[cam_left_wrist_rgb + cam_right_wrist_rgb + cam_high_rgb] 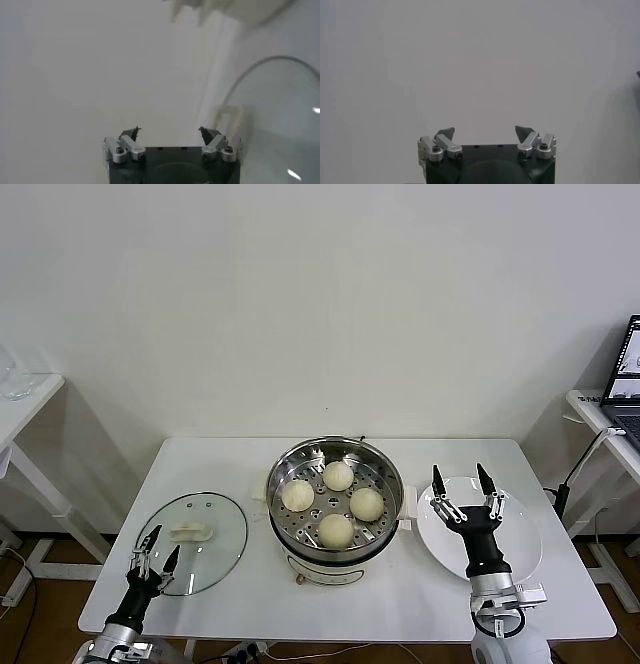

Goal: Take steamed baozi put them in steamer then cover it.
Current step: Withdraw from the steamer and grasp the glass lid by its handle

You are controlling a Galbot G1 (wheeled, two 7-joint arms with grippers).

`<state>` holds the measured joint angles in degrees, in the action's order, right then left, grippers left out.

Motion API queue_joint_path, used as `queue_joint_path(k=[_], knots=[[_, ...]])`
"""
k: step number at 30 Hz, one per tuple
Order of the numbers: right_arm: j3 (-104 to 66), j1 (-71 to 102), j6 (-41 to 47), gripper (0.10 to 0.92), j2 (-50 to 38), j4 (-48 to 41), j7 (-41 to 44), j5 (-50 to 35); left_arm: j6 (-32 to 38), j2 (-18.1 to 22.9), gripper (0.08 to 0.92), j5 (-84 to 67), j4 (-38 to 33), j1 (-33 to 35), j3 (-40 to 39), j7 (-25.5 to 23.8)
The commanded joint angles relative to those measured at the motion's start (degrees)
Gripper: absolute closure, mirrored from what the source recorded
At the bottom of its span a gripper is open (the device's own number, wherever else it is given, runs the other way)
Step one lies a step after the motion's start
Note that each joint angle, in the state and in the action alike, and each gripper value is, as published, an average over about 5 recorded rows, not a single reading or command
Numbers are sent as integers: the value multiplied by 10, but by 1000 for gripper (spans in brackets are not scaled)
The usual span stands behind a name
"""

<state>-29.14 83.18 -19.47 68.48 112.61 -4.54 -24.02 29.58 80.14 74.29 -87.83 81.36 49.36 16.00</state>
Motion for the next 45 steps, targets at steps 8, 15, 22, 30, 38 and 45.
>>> queue_joint_path(k=[8, 15, 22, 30, 38, 45], knots=[[-9, 16, -4, 203, 14, 1, -5, 1, -31, -7, 177, 137, 69, -78, -3, 41], [-12, 17, -8, 203, 13, -5, -4, 5, -40, -4, 177, 137, 77, -98, -10, 32], [-18, 17, -10, 203, 12, -8, -4, 6, -49, 1, 177, 138, 86, -115, -17, 28], [-20, 16, -14, 203, 12, -13, -3, 9, -57, 9, 177, 144, 97, -133, -24, 27], [-22, 17, -18, 203, 12, -17, -2, 12, -60, 11, 177, 147, 123, -146, -26, 30], [-20, 15, -21, 203, 13, -24, -1, 16, -55, 14, 252, 152, 140, -151, -28, 34]])
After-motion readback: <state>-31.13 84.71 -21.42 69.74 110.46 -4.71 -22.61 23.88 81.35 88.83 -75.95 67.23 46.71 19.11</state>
